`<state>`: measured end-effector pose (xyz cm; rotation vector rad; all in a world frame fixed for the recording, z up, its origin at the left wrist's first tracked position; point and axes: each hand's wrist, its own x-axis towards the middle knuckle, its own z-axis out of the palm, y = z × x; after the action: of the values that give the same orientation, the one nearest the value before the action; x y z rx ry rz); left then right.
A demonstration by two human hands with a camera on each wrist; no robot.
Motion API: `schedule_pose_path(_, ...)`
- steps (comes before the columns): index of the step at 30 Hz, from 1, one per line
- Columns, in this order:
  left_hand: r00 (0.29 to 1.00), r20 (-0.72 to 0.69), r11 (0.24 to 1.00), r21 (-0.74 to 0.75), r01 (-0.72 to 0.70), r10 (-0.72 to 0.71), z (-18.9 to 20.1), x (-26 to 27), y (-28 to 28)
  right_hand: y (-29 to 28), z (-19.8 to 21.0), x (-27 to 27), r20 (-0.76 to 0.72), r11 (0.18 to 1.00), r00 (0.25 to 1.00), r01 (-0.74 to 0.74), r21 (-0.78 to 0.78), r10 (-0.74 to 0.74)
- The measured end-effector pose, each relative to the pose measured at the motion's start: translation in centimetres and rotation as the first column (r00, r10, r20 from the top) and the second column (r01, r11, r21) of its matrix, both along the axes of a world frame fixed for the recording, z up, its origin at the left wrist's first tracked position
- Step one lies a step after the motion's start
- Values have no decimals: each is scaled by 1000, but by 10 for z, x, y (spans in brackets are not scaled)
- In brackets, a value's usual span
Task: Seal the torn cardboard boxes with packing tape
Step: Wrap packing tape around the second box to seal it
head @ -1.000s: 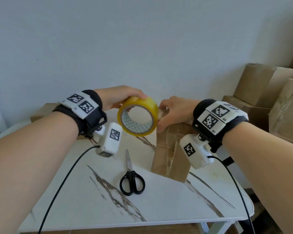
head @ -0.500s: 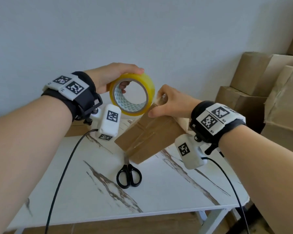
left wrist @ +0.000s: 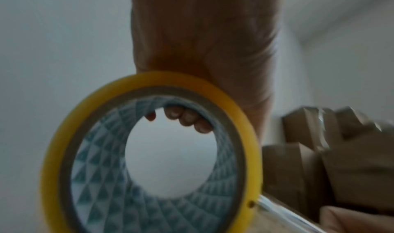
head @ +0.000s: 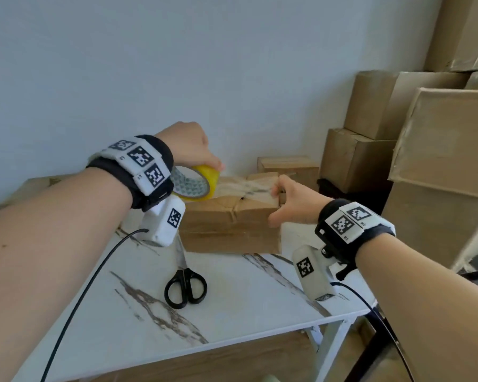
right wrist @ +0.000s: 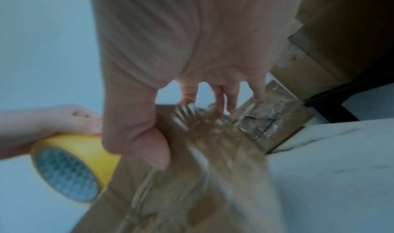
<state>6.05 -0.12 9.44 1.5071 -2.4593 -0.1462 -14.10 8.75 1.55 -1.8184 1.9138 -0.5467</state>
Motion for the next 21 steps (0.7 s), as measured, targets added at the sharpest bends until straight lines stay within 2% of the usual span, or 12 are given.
schedule_pose_path(2,986,169,997,-71,13,-1,-7,-13,3,-3,-15,1,-16,999,1000,0,40,1)
schedule_pose_path(4,964,264,995,-103,-8,35,-15,-23,4,-6,-21,2,-9,999,1000,11,42,-11)
schedule_pose_path(8,936,344,994,-97,-43,74,-14,-31,4,-15,-17,-4,28,999,999,-22,44,21)
schedule_pose_path(11,923,377,994,-108,-36,74,-16,-37,5,-25,-10,0,70,997,995,-69,-20,71)
schedule_pose_path(13,911,403,991,-131,-33,84,-17,-41,7,-33,-9,9,-37,997,997,-68,-37,67)
schedule_pose_path(16,903,420,991,-125,-41,91,-15,-44,7,-44,-15,27,-289,997,955,-76,-20,67)
schedule_pose_path(19,919,385,993,-106,-54,91,-13,-37,3,-54,-27,35,-358,999,932,-51,6,50)
schedule_pose_path(21,948,310,997,-35,-63,71,-7,-25,-4,-57,-32,34,-362,1000,932,-24,9,26)
